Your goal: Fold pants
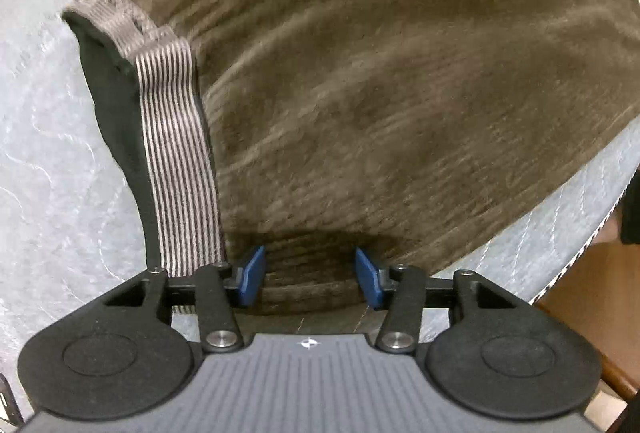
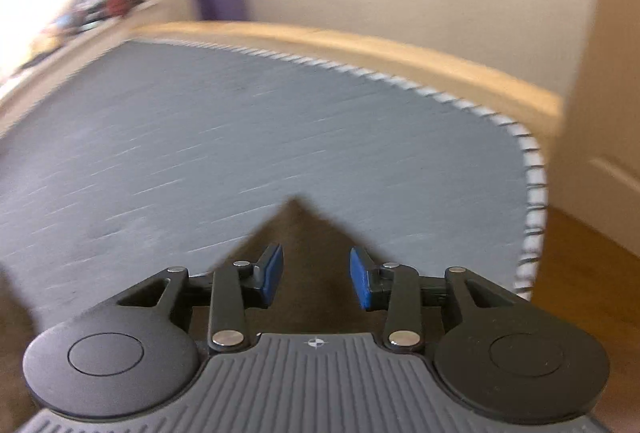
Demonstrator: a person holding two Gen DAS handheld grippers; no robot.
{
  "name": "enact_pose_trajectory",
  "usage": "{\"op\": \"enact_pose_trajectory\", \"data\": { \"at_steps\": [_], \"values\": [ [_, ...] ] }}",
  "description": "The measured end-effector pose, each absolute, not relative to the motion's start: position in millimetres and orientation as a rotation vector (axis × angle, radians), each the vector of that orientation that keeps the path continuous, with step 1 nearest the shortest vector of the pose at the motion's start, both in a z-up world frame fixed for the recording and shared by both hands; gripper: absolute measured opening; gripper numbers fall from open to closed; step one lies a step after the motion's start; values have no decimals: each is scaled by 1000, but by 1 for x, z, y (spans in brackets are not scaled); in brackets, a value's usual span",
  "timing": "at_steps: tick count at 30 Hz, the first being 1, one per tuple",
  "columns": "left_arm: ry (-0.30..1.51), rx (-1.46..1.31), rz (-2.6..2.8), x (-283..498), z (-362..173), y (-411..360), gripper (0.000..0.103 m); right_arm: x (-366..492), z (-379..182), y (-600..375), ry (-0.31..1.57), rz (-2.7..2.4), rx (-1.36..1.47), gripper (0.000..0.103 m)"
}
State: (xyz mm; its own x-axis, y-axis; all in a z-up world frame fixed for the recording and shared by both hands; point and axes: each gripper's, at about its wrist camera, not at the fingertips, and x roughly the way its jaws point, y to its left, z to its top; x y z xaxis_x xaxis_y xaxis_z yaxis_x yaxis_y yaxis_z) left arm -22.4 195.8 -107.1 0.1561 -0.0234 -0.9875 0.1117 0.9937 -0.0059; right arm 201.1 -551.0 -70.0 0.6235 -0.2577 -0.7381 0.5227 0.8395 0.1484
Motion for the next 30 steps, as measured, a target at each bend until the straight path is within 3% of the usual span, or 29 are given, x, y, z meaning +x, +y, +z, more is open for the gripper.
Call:
{"op": "enact_pose_trajectory", "data": {
  "at_steps": [7, 11, 13, 15, 21, 30],
  "values": [
    [1221, -71, -119, 8, -60, 186, 56, 231, -54, -463, 805, -132, 289, 40],
    [1346, -5, -36, 24, -105, 186, 56, 248, -50, -421, 839, 17, 292, 40],
    [1391, 40, 6, 26, -125, 188, 64, 259, -52, -401, 857, 74, 289, 40],
    [1388, 38, 13, 34, -115, 183, 64, 269, -55, -384, 872, 125, 286, 40],
    [1139, -33, -23, 74, -44, 151, 64, 307, -63, -343, 905, 233, 276, 40],
    [1078, -17, -89, 132, -36, 101, 64, 373, -109, -299, 963, 196, 329, 42]
  ]
}}
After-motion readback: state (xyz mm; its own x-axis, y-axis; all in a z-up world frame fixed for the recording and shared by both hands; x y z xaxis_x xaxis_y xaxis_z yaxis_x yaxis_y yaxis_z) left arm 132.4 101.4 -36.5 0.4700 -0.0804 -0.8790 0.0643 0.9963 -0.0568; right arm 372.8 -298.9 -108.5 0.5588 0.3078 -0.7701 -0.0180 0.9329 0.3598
